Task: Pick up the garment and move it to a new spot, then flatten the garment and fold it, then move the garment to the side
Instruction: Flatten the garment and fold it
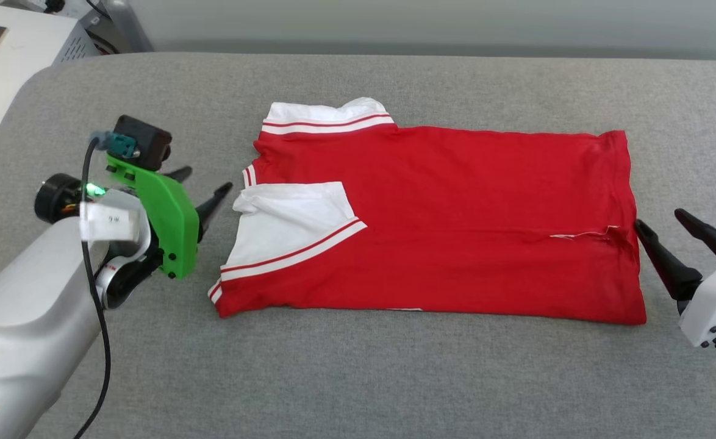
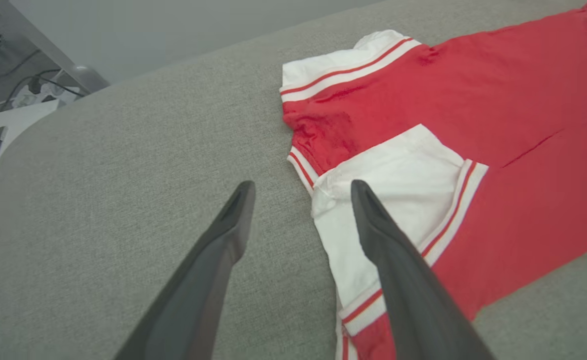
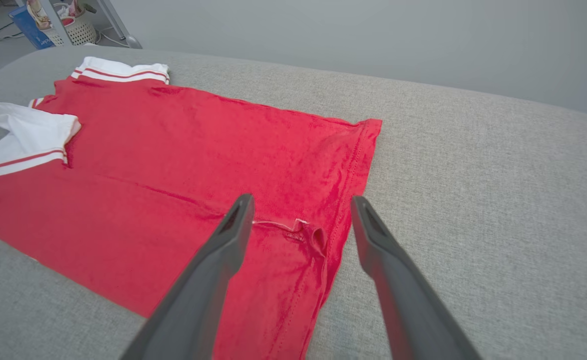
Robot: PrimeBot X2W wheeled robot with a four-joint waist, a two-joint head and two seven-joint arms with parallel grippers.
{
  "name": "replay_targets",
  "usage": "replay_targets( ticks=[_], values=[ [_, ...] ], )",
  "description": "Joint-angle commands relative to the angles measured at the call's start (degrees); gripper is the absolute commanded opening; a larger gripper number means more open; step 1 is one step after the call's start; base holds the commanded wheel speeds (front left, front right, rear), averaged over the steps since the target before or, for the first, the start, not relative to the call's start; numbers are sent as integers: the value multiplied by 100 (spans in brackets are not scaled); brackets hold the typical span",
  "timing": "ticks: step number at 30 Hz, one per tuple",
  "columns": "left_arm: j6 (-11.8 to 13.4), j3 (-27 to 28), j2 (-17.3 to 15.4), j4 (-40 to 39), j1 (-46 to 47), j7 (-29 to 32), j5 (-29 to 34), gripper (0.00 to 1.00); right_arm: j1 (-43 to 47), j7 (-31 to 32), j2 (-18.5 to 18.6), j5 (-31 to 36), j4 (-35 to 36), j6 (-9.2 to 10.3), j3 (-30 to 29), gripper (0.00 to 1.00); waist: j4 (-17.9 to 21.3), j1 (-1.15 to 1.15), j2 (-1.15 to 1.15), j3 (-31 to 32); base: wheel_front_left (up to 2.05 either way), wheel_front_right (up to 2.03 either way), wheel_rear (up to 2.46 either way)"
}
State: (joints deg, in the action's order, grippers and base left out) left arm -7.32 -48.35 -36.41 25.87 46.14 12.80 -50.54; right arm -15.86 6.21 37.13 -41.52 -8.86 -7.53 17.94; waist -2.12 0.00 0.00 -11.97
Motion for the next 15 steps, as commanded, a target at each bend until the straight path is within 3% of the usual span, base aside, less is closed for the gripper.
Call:
replay_targets(
  ticks=[1, 7, 15],
  values=[
    [-14, -101, -102, -164, 145, 441, -272, 100, 133, 112, -53, 74, 86, 4, -40, 100, -30, 0, 0, 60, 0, 0, 0],
    [-15, -533, -404, -621, 174, 1879, -910, 100, 312, 420, -212, 194, 332, 4, -175, 100, 13, 0, 0, 44, 0, 0, 0],
    [-16, -822, -298, -378, -36, 2560, -1301, 100, 291, 653, -359, 277, 489, 4, -256, 100, 121, 0, 0, -134, 0, 0, 0]
  ],
)
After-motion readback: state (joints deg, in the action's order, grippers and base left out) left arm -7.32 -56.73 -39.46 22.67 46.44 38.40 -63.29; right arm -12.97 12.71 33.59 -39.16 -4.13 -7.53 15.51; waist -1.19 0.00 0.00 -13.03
